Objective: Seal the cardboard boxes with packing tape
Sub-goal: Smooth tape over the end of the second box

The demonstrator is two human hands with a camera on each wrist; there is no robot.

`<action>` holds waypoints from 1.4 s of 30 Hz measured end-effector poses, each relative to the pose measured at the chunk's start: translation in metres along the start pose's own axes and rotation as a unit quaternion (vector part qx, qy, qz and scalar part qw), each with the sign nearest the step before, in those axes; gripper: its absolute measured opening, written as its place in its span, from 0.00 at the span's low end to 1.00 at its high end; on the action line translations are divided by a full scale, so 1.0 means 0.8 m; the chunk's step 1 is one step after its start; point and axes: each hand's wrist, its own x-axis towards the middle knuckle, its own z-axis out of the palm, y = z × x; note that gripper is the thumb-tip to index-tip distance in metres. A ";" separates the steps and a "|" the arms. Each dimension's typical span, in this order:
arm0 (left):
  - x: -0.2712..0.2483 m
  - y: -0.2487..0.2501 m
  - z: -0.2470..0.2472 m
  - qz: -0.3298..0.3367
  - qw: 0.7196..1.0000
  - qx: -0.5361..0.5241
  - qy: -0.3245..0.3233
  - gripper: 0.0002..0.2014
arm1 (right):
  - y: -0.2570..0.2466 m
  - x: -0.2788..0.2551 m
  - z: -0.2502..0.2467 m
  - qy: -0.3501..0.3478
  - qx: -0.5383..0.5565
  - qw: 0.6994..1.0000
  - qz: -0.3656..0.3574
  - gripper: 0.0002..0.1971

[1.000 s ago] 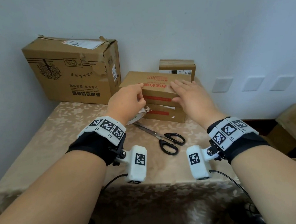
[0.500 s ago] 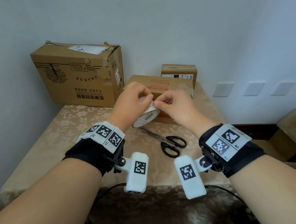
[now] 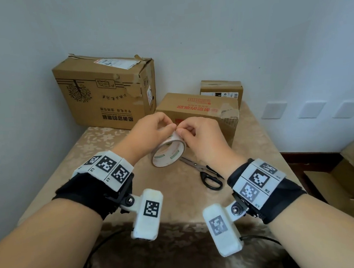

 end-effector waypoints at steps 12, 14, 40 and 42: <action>-0.017 -0.014 -0.031 -0.023 0.998 -0.045 -0.036 0.14 | -0.012 0.025 0.010 0.004 0.061 0.996 0.071 0.06; -0.013 -0.024 -0.030 -0.021 0.999 0.042 -0.022 0.14 | -0.019 0.026 0.008 0.008 0.049 0.997 0.055 0.08; -0.010 -0.033 -0.030 0.042 0.998 0.034 0.033 0.04 | -0.015 0.033 0.009 -0.044 -0.063 0.996 0.041 0.06; -0.011 -0.038 -0.033 0.045 0.997 0.060 0.026 0.04 | -0.015 0.034 0.015 -0.059 -0.065 0.995 0.045 0.07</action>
